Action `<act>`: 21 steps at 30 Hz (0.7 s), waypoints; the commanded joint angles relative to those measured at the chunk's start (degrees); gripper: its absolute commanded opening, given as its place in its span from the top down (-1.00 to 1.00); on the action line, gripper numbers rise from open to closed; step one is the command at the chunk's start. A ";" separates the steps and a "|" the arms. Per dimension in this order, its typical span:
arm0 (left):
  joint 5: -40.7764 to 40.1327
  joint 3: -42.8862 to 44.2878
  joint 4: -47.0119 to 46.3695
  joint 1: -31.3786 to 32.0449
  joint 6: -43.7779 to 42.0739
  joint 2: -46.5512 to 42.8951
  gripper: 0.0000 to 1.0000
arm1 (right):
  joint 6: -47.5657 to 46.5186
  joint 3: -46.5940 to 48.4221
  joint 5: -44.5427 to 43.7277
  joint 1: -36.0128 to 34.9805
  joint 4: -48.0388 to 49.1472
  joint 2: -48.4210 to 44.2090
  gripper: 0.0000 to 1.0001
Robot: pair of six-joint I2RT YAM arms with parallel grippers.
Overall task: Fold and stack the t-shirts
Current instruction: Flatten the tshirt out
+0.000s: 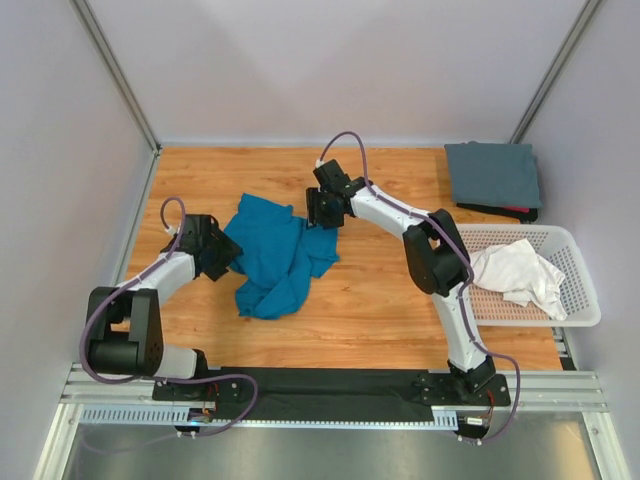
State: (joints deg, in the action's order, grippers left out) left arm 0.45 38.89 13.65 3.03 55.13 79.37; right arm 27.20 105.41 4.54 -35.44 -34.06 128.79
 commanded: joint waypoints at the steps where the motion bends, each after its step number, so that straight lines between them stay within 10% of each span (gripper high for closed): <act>1: 0.52 -0.31 -5.91 -0.13 0.42 0.87 -0.38 | -1.18 1.64 -1.28 0.37 -1.00 2.25 -0.06; 7: -0.27 0.74 -7.76 -0.13 -2.39 2.71 -0.15 | -2.06 2.00 -4.45 0.37 -2.50 4.01 -0.07; 12: 0.43 2.93 -11.10 -0.13 -5.47 6.48 0.58 | -4.08 3.23 -10.14 0.72 -3.82 5.42 -0.05; 14: -0.09 5.99 -8.92 -0.13 -6.87 8.07 1.00 | -4.70 3.58 -11.56 1.16 -3.99 6.03 0.13; 21: -8.26 21.38 9.35 -0.13 -19.52 9.58 1.00 | -5.93 5.07 -15.78 5.02 -6.98 7.00 0.85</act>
State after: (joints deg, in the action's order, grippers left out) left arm -1.93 52.95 15.11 3.03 44.21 91.13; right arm 23.05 109.67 -5.96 -32.97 -37.52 133.86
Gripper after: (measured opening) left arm 0.007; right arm 0.092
